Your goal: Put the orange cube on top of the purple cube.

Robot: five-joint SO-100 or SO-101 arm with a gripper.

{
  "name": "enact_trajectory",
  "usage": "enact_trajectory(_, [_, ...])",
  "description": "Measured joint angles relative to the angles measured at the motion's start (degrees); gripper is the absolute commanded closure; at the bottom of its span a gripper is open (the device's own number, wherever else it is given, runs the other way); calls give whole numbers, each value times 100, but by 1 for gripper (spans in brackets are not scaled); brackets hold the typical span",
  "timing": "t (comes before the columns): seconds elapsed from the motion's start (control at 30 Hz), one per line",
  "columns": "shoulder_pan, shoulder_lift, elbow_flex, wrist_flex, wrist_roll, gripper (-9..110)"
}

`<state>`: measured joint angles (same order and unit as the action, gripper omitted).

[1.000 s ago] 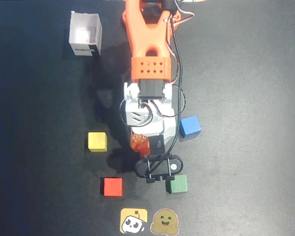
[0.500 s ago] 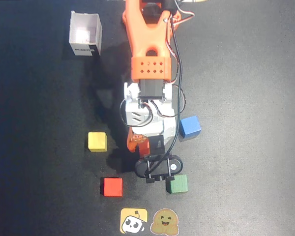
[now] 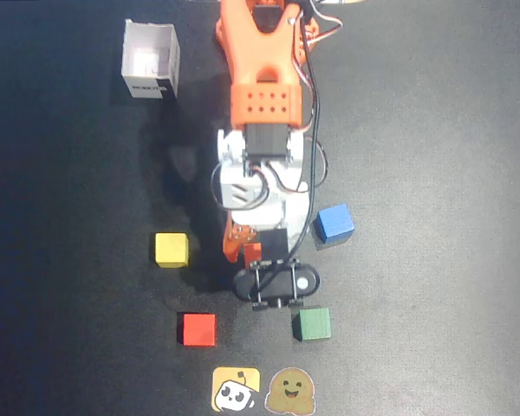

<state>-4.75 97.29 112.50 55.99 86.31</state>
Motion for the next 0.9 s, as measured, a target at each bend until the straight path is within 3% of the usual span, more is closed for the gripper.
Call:
enact_trajectory(0.3, [-105, 1116, 765, 0, 167, 83])
enact_trajectory(0.5, [-62, 2127, 1591, -53, 176, 97])
enact_trajectory(0.9, [-62, 4430, 3568, -185, 176, 101])
